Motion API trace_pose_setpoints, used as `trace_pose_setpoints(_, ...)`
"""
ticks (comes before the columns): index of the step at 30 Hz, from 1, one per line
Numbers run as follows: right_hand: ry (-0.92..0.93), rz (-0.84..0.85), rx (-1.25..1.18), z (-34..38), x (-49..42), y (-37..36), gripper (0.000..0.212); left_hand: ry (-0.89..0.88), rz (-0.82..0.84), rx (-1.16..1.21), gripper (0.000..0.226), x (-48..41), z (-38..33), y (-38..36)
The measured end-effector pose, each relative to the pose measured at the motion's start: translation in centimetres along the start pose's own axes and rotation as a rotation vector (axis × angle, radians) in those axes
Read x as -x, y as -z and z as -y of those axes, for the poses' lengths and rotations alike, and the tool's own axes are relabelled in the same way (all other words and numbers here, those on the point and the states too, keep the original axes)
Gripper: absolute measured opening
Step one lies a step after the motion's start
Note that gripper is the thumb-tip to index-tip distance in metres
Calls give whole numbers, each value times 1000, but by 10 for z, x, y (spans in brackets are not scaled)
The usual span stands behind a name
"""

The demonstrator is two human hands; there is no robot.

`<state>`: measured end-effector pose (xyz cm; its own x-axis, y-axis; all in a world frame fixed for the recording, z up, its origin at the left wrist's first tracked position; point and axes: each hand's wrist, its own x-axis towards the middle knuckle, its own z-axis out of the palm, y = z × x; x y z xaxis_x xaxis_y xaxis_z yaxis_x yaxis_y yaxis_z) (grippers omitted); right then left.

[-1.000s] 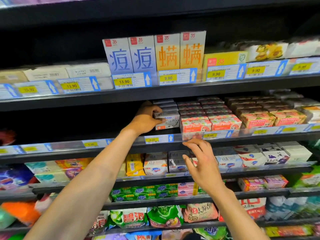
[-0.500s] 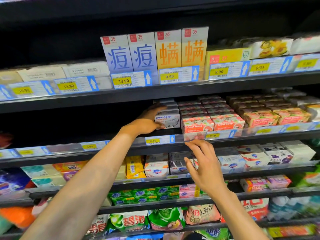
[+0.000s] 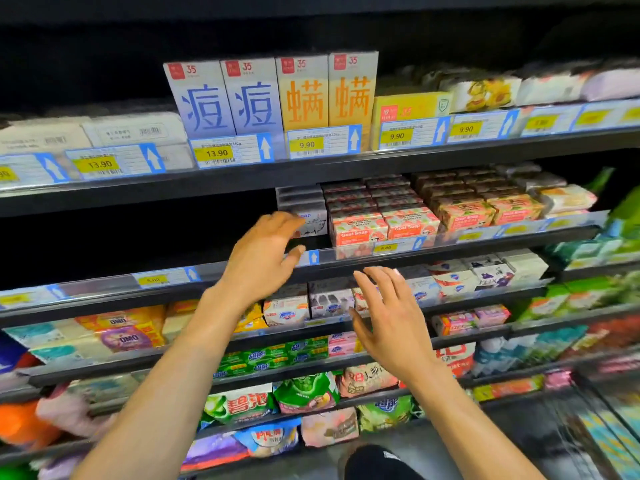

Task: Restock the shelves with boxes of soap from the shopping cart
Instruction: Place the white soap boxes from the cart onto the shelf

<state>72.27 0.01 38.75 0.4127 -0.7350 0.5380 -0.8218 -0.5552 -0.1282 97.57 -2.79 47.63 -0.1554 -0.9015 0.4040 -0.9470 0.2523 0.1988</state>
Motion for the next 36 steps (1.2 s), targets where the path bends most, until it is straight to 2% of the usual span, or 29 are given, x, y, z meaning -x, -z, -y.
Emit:
trace_pose_setpoints(3,-86,79,33,-3,28,30,60,-166,-40,6,52,33,-32,-5)
trace_pose_setpoints(9,-300,203,109,-38,102,82,65,-313,164,30,59,59,-105,-48)
trace_pose_setpoints(13,-459,227,169,-75,157,107,65,-409,277,67,60,59,-167,-84)
trace_pose_setpoints(23,-933,143,214,-209,332,178,66,-731,480,197,58,41,-404,-192)
trace_pose_setpoints(27,-1121,170,173,-280,414,205,70,-848,565,249,58,39,-521,-248)
trace_pose_setpoints(36,-1407,253,131,-382,550,230,73,-1017,828,223,57,48,-693,-355)
